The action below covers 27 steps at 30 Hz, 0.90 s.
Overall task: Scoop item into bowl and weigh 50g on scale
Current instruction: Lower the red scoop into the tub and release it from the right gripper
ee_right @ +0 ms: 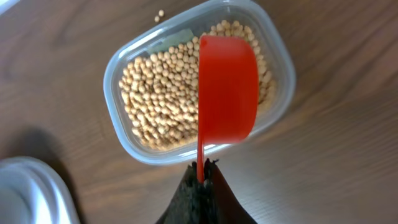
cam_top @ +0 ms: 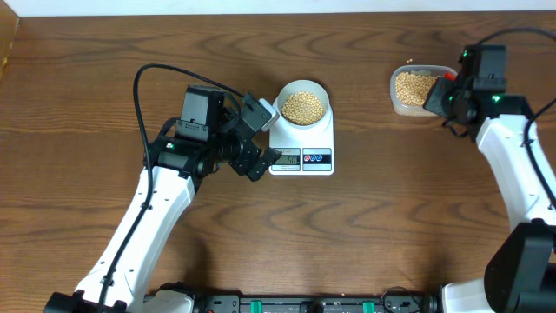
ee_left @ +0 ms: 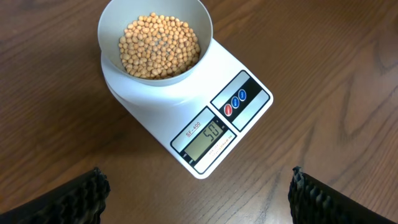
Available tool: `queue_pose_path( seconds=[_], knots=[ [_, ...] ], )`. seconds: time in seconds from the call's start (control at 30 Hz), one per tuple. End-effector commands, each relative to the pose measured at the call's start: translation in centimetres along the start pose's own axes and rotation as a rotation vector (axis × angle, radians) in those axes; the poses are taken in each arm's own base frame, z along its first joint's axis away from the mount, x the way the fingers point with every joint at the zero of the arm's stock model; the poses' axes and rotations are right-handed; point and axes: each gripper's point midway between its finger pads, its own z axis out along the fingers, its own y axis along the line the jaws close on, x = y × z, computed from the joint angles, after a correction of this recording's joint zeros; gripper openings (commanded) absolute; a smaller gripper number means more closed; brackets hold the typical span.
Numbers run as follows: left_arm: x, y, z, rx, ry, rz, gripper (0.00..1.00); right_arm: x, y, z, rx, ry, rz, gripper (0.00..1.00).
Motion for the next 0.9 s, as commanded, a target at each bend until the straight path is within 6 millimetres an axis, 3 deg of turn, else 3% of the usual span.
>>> queue_pose_path(
  seconds=[0.0,0.2,0.47,0.53,0.63,0.67,0.7,0.8,0.87],
  knots=[
    [0.3,-0.2,0.2,0.008,0.004,0.007,0.95,1.9,0.2,1.2,-0.024,0.023,0.271,0.01],
    [0.2,-0.2,0.2,0.008,0.004,0.007,0.95,2.6,1.1,3.4,-0.149,-0.036,0.392,0.01],
    [0.2,-0.2,0.2,0.009,0.004,0.007,0.95,4.1,0.9,4.2,-0.181,-0.021,0.421,0.03],
    [0.2,-0.2,0.2,0.008,0.004,0.007,0.95,4.1,0.9,4.2,-0.18,-0.021,0.408,0.17],
    [0.2,-0.2,0.2,0.008,0.004,0.007,0.95,4.1,0.9,4.2,-0.18,-0.024,0.384,0.48],
    [0.2,-0.2,0.2,0.008,0.004,0.007,0.95,4.1,0.9,4.2,-0.18,-0.024,0.384,0.64],
    [0.2,-0.2,0.2,0.008,0.004,0.007,0.95,4.1,0.9,4.2,-0.18,-0.024,0.383,0.73],
    [0.2,-0.2,0.2,0.008,0.004,0.007,0.95,4.0,0.9,4.2,-0.179,-0.029,0.357,0.93],
    [0.2,-0.2,0.2,0.008,0.004,0.007,0.95,4.0,0.8,4.1,-0.178,-0.033,0.332,0.99]
  ],
)
